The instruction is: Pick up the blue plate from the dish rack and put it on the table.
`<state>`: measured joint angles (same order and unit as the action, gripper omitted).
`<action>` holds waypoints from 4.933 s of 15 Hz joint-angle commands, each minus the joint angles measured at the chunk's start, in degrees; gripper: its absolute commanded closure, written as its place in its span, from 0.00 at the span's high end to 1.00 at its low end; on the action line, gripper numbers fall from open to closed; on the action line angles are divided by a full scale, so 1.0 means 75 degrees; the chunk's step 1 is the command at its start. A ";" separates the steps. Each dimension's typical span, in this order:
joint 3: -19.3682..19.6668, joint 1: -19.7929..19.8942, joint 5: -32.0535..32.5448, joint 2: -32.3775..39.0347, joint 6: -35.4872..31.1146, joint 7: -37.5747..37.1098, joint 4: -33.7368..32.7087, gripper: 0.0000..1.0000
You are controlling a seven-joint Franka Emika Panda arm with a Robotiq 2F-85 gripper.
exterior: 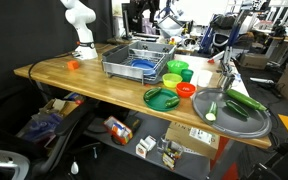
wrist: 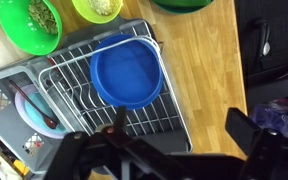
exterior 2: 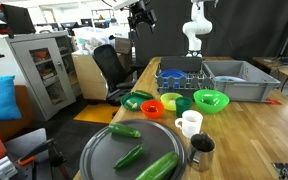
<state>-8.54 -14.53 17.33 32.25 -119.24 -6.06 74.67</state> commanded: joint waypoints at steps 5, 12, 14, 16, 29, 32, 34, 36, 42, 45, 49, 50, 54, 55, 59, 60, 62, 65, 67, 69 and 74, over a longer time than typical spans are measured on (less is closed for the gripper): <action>0.0375 -0.0155 -0.0673 0.1765 0.0197 -0.0058 -0.2295 1.00; 0.0787 -0.0281 -0.0623 0.3896 0.0342 -0.0724 -0.4732 1.00; 0.0727 -0.0301 -0.0685 0.4370 0.0505 -0.0757 -0.5282 1.00; 0.0929 -0.0411 -0.0921 0.4638 0.0560 -0.0789 -0.5538 1.00; 0.0909 -0.0413 -0.0925 0.4995 0.0341 -0.0916 -0.5760 1.00; 0.0909 -0.0413 -0.0925 0.4995 0.0341 -0.0916 -0.5760 1.00; 0.0909 -0.0413 -0.0925 0.4995 0.0341 -0.0916 -0.5760 1.00; 0.0909 -0.0413 -0.0925 0.4995 0.0341 -0.0916 -0.5760 1.00; 0.1106 -0.0381 -0.0841 0.5184 0.0180 -0.1582 -0.5978 1.00; 0.1110 -0.0357 -0.0903 0.5382 -0.0006 -0.1843 -0.6090 1.00; 0.1225 -0.0375 -0.0799 0.5727 -0.0356 -0.2108 -0.6276 1.00; 0.1328 -0.0378 -0.0722 0.5806 -0.0455 -0.2204 -0.6327 1.00; 0.1491 -0.0336 -0.0697 0.5974 -0.0758 -0.2221 -0.6411 1.00; 0.1620 -0.0384 -0.0917 0.6367 -0.0477 -0.2050 -0.7069 1.00; 0.1466 -0.0406 -0.0816 0.6182 -0.0865 -0.2002 -0.6455 1.00; 0.1450 -0.0414 -0.0827 0.6231 -0.0911 -0.1967 -0.6453 1.00; 0.1451 -0.0427 -0.0821 0.6292 -0.0961 -0.1925 -0.6439 1.00; 0.1436 -0.0428 -0.0827 0.6336 -0.0958 -0.1799 -0.6414 1.00; 0.1441 -0.0435 -0.0839 0.6364 -0.0907 -0.1708 -0.6409 1.00; 0.1454 -0.0440 -0.0817 0.6411 -0.0935 -0.1617 -0.6400 1.00; 0.1501 -0.0424 -0.0760 0.6498 -0.0832 -0.1386 -0.6342 1.00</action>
<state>2.66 -17.64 11.46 81.49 -125.58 -18.56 24.90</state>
